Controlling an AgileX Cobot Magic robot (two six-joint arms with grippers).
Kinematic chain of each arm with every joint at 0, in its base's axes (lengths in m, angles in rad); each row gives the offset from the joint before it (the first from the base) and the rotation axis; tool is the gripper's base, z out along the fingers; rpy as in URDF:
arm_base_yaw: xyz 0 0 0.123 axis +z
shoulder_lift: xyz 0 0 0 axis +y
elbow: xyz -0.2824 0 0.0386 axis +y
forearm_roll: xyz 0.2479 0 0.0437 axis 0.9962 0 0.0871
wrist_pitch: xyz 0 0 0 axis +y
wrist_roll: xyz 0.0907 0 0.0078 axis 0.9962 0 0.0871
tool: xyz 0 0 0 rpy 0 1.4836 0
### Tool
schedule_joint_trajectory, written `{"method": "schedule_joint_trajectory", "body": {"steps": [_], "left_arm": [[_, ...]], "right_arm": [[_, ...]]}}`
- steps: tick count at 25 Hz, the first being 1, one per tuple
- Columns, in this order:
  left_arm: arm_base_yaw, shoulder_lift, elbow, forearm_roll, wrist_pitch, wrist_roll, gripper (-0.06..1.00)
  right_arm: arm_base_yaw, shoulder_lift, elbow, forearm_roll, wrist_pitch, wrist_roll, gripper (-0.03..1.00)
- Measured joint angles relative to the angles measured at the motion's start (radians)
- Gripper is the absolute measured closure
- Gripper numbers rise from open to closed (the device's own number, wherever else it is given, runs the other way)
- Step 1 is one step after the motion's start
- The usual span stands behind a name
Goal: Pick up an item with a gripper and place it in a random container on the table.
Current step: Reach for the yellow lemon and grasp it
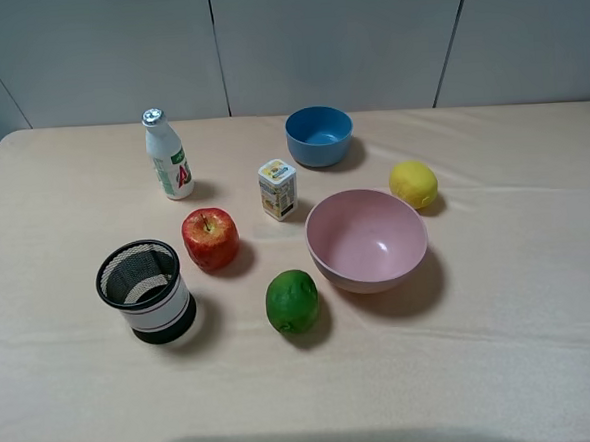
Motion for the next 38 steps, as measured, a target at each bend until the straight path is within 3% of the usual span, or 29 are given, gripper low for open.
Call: {"method": "schedule_joint_trajectory", "body": {"steps": [9, 16, 25, 38], "left_arm": [[0.000, 0.000, 0.000, 0.000, 0.000, 0.000, -0.04], [0.000, 0.000, 0.000, 0.000, 0.000, 0.000, -0.04], [0.000, 0.000, 0.000, 0.000, 0.000, 0.000, -0.04], [0.000, 0.000, 0.000, 0.000, 0.000, 0.000, -0.04]], "right_arm": [[0.000, 0.299, -0.129, 0.046, 0.000, -0.008, 0.27], [0.000, 0.530, -0.260, 0.052, 0.002, -0.082, 0.27], [0.000, 0.844, -0.415, 0.045, 0.109, -0.126, 0.27], [0.000, 1.159, -0.580, 0.065, 0.166, -0.129, 0.27]]}}
